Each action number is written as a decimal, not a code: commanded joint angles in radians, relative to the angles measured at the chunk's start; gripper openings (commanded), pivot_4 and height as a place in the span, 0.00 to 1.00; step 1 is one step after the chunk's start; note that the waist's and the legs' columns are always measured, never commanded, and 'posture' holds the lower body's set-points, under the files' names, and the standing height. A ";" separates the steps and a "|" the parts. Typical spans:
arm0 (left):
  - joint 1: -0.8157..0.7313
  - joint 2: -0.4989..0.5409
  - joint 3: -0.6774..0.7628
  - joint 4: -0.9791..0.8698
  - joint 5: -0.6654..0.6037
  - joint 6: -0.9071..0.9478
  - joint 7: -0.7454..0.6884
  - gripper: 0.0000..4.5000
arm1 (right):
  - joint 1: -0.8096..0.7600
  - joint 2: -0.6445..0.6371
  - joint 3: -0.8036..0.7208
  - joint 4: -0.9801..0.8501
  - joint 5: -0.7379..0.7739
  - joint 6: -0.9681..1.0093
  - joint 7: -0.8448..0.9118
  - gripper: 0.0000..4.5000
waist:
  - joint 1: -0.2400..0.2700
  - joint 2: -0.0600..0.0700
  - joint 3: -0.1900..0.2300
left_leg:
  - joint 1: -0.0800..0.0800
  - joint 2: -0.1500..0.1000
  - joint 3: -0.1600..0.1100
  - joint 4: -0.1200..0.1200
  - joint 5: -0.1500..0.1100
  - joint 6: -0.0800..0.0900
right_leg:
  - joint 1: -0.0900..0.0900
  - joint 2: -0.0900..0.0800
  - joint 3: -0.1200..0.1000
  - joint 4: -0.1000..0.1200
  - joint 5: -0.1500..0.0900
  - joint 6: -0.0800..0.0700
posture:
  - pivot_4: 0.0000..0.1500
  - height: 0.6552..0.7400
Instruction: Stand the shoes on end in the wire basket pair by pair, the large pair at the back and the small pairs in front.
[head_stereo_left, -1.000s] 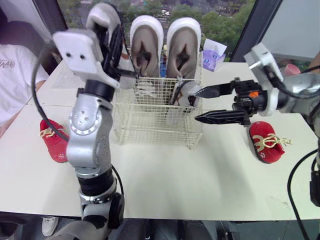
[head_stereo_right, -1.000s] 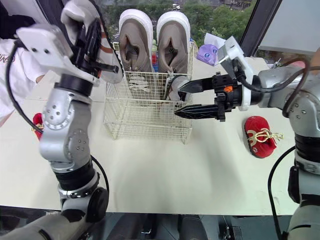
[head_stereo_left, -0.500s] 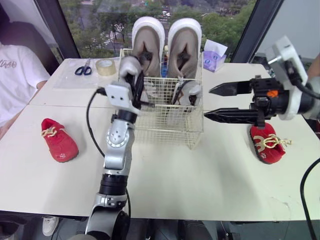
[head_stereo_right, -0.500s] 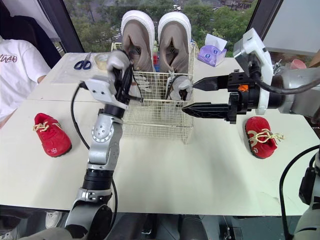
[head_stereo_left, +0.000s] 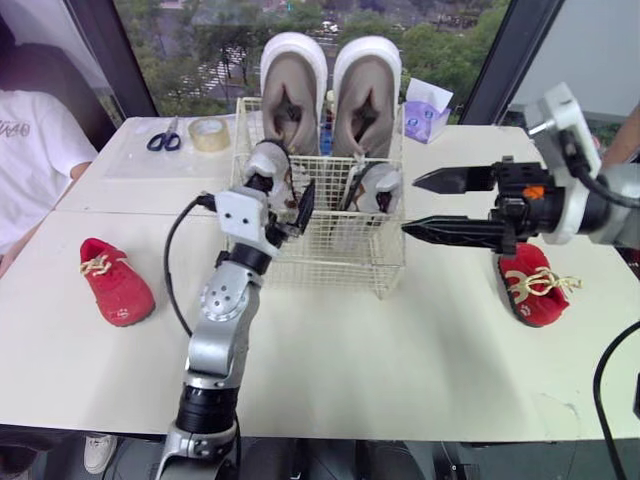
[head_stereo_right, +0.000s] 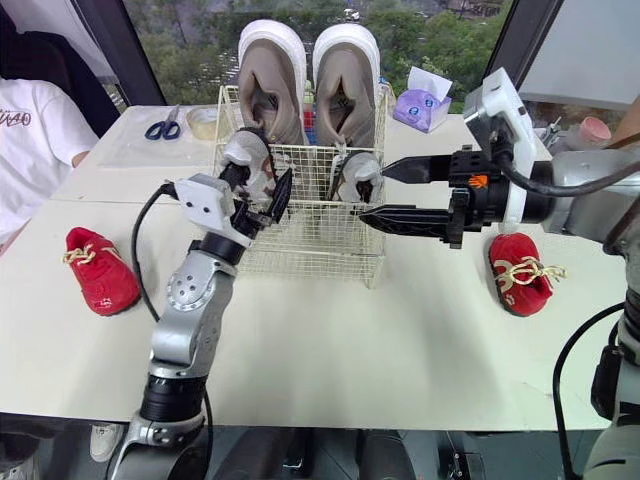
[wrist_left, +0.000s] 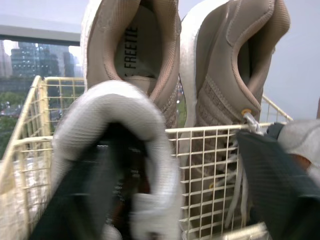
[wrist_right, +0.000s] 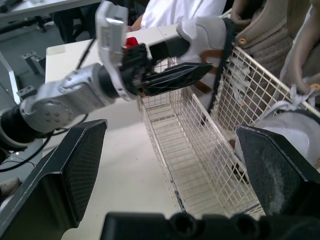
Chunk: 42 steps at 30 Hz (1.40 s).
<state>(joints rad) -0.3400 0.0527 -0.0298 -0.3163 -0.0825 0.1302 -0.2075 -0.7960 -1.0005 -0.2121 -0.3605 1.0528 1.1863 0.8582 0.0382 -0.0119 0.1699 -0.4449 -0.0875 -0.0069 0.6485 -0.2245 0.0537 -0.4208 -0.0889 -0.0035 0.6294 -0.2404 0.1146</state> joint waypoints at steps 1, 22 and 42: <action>0.043 0.085 -0.029 -0.182 0.065 0.060 -0.026 0.94 | 0.023 -0.011 -0.015 0.022 -0.027 -0.052 0.034 1.00 | 0.000 0.000 0.000 | 0.000 0.000 0.000 0.000 0.000 0.000 | 0.000 0.000 0.000 0.000 0.000 0.000 | 1.00 0.95; -0.152 0.520 0.384 -0.361 -1.221 1.043 -0.178 0.97 | 0.649 0.345 -0.344 0.008 -0.499 -0.598 -0.439 1.00 | 0.000 0.001 -0.001 | 0.002 0.000 -0.001 -0.001 0.007 -0.007 | 0.001 0.002 -0.001 0.003 0.000 0.001 | 1.00 0.95; -0.130 0.621 0.093 -0.245 -1.113 0.958 -0.408 0.97 | 1.106 0.646 -0.414 -0.235 -0.602 -0.682 -0.654 1.00 | 0.000 0.011 -0.005 | 0.022 0.003 -0.001 -0.017 0.005 -0.009 | 0.010 0.004 0.001 0.000 -0.010 -0.018 | 1.00 0.95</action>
<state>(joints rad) -0.4730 0.6676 0.0612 -0.5335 -1.2060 1.1173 -0.6006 0.3146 -0.3382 -0.6061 -0.5957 0.4534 0.5153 0.2010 0.0378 -0.0013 0.1644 -0.4236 -0.0844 -0.0077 0.6309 -0.2194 0.0445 -0.4102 -0.0845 -0.0030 0.6294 -0.2505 0.0968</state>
